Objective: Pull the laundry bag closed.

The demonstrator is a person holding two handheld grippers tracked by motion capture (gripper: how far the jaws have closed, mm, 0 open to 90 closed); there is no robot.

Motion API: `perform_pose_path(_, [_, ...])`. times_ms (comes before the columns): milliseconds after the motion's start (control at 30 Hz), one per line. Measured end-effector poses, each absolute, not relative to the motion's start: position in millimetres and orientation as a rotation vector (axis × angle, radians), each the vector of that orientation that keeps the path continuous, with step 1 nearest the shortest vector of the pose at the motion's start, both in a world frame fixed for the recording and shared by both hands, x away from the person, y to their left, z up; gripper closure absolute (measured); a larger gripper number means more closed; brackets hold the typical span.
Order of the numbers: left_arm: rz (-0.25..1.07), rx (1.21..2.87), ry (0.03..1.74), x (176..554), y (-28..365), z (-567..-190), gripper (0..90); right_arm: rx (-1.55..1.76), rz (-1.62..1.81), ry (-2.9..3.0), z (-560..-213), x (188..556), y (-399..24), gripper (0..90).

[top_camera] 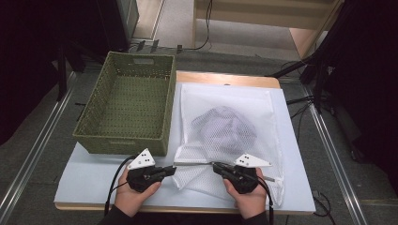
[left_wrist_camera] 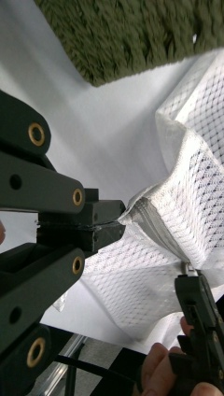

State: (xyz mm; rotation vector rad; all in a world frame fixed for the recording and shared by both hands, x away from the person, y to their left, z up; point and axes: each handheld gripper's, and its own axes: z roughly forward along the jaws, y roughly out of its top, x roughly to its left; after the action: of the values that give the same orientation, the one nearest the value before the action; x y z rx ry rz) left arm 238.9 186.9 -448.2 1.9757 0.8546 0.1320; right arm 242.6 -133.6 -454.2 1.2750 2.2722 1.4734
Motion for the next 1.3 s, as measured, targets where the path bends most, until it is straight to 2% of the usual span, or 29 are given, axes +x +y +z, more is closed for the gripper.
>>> perform_pose_path(633, [0.111,1.990,0.852,237.4,185.0,-451.6,90.0,1.350,1.420,2.171,-456.6,235.1,-190.6,87.8])
perform_pose_path(1300, [0.108,2.004,0.846,236.3,182.8,-453.2,90.0,1.399,1.373,2.095,-458.0,233.6,-225.7,87.8])
